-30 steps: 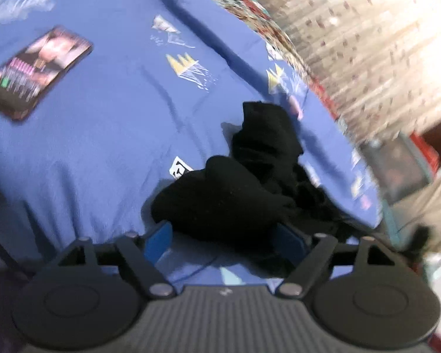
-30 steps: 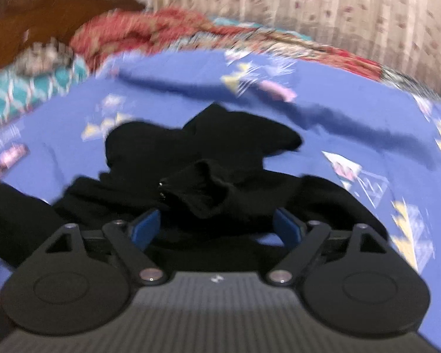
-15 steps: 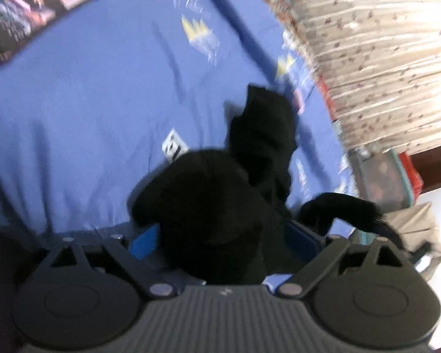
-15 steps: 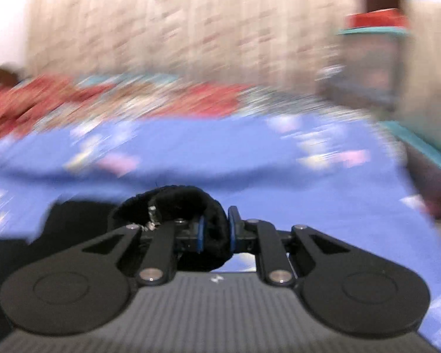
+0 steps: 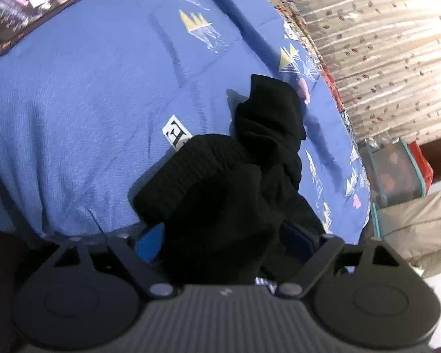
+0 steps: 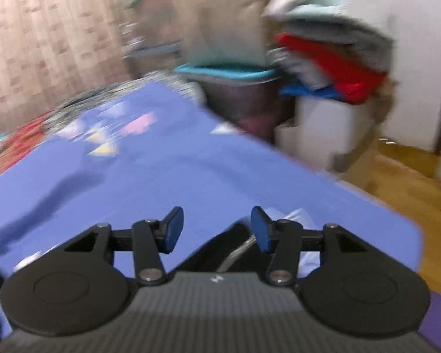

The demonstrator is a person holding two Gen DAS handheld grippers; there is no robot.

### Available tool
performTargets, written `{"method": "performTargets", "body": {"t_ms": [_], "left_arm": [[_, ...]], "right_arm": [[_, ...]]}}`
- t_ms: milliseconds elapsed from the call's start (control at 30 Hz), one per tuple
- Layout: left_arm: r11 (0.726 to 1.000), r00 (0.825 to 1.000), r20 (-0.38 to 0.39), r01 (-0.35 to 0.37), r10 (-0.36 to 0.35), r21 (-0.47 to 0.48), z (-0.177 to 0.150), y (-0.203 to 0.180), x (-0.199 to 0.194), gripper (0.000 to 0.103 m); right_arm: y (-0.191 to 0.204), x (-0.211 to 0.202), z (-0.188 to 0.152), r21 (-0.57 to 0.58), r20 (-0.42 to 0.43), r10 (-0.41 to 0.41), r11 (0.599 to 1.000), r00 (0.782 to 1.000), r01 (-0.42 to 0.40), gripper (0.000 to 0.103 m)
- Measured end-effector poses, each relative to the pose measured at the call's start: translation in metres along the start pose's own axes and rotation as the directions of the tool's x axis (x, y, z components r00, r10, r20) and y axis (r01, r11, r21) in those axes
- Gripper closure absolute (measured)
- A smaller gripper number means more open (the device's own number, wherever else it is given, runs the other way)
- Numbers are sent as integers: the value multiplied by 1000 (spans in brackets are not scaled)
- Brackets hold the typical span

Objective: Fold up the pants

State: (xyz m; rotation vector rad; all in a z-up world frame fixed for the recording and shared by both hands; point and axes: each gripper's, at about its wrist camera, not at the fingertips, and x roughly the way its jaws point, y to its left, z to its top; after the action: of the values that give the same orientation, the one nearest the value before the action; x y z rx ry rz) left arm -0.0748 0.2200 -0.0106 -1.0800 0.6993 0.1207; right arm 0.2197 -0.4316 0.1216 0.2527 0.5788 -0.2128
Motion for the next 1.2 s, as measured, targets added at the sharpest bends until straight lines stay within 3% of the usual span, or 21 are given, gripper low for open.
{"method": "performTargets", "body": {"t_ms": [100,167,267,333,400,467,567,633,667,700,767,800,867,900,967,1000,1033,1067,1100,1133,1200], "left_arm": [[999,1000,3,11,-11,39,-3,-3,-2,24],[999,1000,2,23,-23,46,-3,-2,-3,27],[998,999,-3,35,-35,52,-5,1,-3,39],[998,999,-9,45,-45,48,-6,5,-4,46],[997,999,-13,53,-52,50,-8,7,-5,55],[996,998,-16,61,-60,61,-9,8,-6,62],[993,997,-21,81,-79,83,-13,5,-6,73],[990,996,-23,90,-88,109,-16,2,-7,79],[987,995,-24,98,-96,128,-17,1,-7,82],[984,995,-23,104,-102,146,-18,-1,-8,83],[976,994,-9,107,-107,188,-18,-6,-11,85],[972,994,8,109,-113,206,-16,-8,-14,87],[963,989,67,112,-133,247,-11,-14,-23,88],[958,985,103,111,-142,266,-8,-16,-28,88],[955,975,169,94,-145,280,-3,-17,-35,87],[960,972,196,75,-131,271,0,-15,-36,85],[968,973,210,41,-95,247,6,-11,-32,83],[976,977,207,7,-53,219,12,-6,-26,82],[982,980,197,-25,-13,187,16,1,-20,81],[989,984,178,-58,33,138,20,10,-13,81],[997,989,150,-24,12,80,22,24,-12,79]], "right_arm": [[73,-14,-17,-129,-101,242,959,965,-254,49],[141,-28,-41,-213,-239,418,858,877,-467,46],[243,-57,-91,-335,-412,549,651,728,-681,27],[302,-73,-130,-380,-491,565,546,663,-747,19],[358,-78,-169,-409,-564,542,472,623,-781,19],[408,-74,-210,-457,-620,476,428,624,-780,18],[455,-63,-261,-583,-616,357,393,702,-711,20],[469,-51,-272,-669,-534,350,382,770,-638,45],[466,-54,-268,-673,-520,364,381,772,-633,64],[469,-51,-257,-630,-535,381,416,754,-656,71],[467,-50,-217,-439,-546,489,524,680,-730,73],[466,-51,-197,-331,-517,580,543,630,-772,73],[455,-56,-151,-108,-399,762,514,510,-851,73],[447,-52,-130,33,-321,839,474,440,-880,72],[436,-37,-113,270,-201,919,385,339,-883,66],[436,-27,-114,328,-164,924,381,345,-864,49],[442,-18,-118,333,-167,898,439,406,-834,35],[453,-10,-125,264,-250,818,572,518,-777,14],[464,-3,-135,159,-329,717,683,615,-712,18],[468,0,-148,52,-371,644,734,669,-677,20],[461,-3,-167,-43,-383,618,730,686,-682,23]]}}
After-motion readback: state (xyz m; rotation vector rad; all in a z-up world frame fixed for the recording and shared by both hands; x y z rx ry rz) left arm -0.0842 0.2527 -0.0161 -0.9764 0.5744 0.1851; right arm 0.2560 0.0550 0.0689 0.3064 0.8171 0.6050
